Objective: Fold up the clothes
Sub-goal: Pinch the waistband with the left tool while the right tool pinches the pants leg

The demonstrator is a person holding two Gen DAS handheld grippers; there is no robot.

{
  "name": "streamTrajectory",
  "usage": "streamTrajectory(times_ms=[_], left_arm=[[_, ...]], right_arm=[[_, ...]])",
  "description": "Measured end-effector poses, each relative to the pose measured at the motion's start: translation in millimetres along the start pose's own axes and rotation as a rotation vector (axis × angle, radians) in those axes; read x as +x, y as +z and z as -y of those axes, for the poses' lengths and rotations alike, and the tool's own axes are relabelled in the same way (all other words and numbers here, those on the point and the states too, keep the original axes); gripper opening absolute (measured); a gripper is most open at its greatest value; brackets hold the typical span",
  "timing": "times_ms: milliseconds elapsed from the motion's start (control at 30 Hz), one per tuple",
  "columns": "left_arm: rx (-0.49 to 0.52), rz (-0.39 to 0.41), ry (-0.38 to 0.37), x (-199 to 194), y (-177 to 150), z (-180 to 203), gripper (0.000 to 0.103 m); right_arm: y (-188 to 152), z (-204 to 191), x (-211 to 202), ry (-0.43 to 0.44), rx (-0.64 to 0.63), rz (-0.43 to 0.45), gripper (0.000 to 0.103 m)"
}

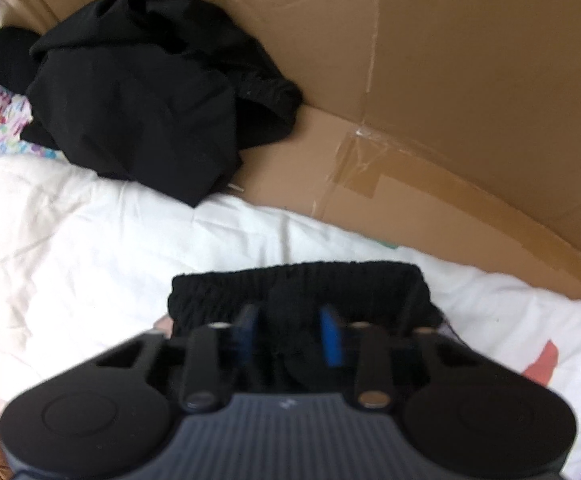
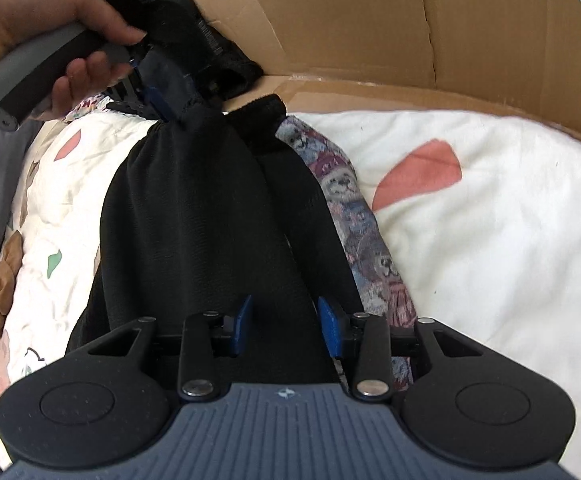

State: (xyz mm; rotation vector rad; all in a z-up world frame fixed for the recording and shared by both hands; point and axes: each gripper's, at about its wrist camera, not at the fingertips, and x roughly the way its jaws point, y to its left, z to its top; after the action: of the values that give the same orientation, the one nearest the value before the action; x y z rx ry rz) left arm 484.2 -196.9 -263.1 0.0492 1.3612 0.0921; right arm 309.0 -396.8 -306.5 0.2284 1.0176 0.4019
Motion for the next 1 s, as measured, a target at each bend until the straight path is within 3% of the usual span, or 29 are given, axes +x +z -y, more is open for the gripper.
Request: streamTrajectory(times_ms=[100,200,567,1000], left_arm=[[0.012,0.012,-0.025,-10,-9,-5,0.016],[0.014,0.015,-0.066,-24,-17,-8,0.016],[0.024,0.022,-0.150,-56,-43,15,0.015],[-0.082,0.054,-0.176,-17,-26,25,0.015]], right_arm=[[1,-1,5,0.012,-0.020,-0.015,0.015],[2,-3,6,0.024,-0.038,-0.032,0.007],[-7,9,-25,0.031,0.002,-0.016,0.004],[-10,52,-32,0.019,0.102,-0.007,0.004]])
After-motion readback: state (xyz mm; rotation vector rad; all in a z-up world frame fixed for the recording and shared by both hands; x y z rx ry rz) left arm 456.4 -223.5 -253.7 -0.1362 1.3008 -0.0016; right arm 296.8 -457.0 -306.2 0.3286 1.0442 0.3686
